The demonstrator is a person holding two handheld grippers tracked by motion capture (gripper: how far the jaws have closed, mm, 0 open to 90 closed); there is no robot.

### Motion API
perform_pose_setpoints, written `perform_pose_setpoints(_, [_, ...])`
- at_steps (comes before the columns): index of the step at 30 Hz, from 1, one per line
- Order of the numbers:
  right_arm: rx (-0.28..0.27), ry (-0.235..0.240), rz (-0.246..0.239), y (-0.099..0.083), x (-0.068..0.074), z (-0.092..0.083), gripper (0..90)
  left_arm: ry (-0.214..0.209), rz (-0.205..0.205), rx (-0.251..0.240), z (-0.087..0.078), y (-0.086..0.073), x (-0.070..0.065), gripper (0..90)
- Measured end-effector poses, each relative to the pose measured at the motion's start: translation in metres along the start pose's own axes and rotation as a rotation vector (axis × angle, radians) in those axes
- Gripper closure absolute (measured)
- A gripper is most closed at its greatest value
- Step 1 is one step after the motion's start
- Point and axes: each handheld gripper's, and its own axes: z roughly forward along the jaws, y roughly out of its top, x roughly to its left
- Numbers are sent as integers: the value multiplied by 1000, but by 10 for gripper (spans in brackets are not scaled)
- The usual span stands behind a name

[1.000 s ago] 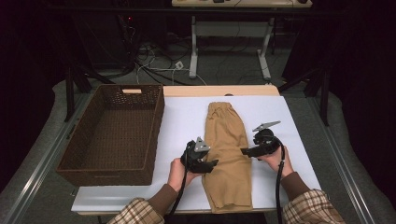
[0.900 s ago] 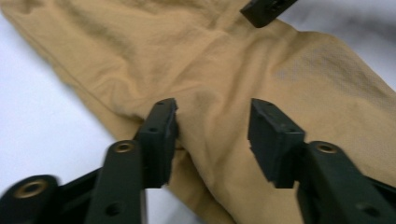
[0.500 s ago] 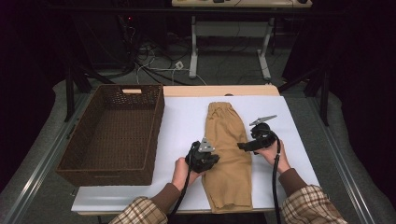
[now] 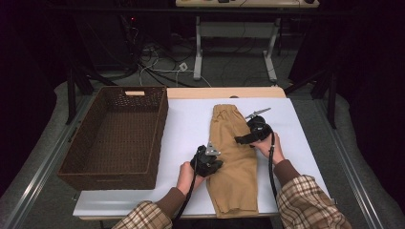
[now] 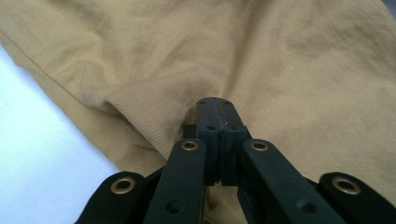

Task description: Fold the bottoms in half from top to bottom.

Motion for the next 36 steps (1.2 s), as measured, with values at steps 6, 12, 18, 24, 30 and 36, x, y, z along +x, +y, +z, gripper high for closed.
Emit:
perform_pose_setpoints(6, [20,-1,-6,14,-2,12,172,-2,8,6,0,0,0,899])
perform_pose_setpoints(12, [36,-3,3,25,-4,21,190,-4,20,15,0,1,0,899])
perform_pose_setpoints(18, [53,1,34,32,-10,30,206,-4,23,16,0,1,0,899])
perform_pose_setpoints(24, [62,-5,45,37,-13,37,241,-5,21,14,0,1,0,899])
perform_pose_setpoints(30, [65,-14,53,43,-15,41,267,-7,26,15,0,1,1,899])
perform_pose_setpoints(36, [88,-40,65,55,-17,46,379,-8,29,17,0,1,1,899])
